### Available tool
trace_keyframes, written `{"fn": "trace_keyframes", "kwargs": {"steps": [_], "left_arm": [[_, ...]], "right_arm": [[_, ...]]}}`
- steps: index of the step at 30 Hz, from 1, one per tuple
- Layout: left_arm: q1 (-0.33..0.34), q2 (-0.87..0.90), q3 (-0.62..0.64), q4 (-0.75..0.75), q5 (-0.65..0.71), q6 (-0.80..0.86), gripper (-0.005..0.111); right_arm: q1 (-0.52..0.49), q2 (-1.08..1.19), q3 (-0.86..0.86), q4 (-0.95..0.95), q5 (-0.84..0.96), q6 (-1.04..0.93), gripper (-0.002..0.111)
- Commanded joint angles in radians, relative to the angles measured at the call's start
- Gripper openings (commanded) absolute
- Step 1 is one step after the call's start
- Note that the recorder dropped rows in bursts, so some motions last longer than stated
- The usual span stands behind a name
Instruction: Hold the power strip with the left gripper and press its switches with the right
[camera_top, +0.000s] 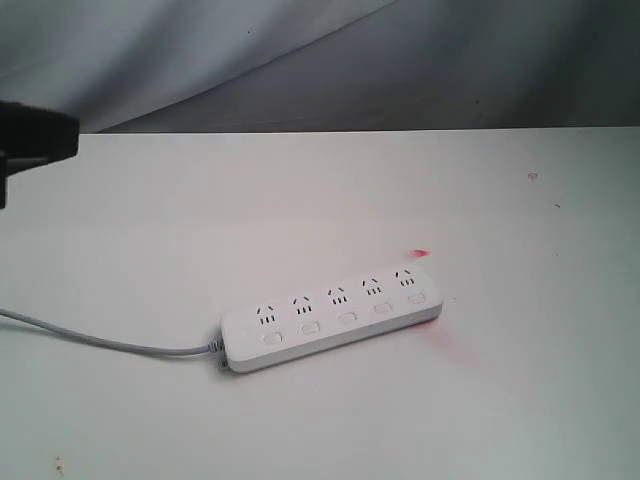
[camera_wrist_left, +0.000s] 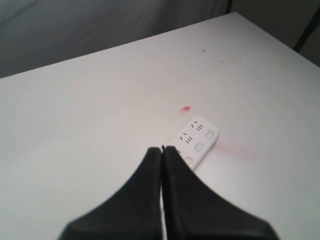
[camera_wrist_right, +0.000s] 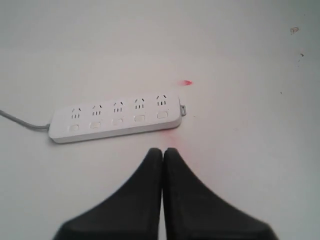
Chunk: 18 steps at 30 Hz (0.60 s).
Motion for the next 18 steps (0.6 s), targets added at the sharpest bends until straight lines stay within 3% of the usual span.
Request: {"fn": "trace_keyframes", "kwargs": {"steps": [1, 6, 12, 14, 18], "left_arm": [[-0.001, -0.109, 0.096, 0.014, -0.033, -0.094, 0.0], [-0.001, -0.246, 0.202, 0.014, -0.029, -0.14, 0.0], [-0.001, -0.319, 0.287, 0.014, -0.069, -0.192, 0.0], [-0.001, -0.332, 0.321, 0.014, -0.147, -0.245, 0.0], [-0.001, -0.339, 0.431, 0.004, -0.404, -0.269, 0.0]], "right_arm": [[0.0, -0.204, 0.068, 0.028, 0.056, 0.047, 0.0], [0.0, -0.462, 0.124, 0.061, 0.184, 0.079, 0.0], [0.0, -0.597, 0.137, 0.056, 0.203, 0.147, 0.0], [0.0, -0.597, 0.162, 0.051, 0.149, 0.203, 0.0], [0.0, -0.569, 0.324, 0.022, -0.245, 0.241, 0.0]]}}
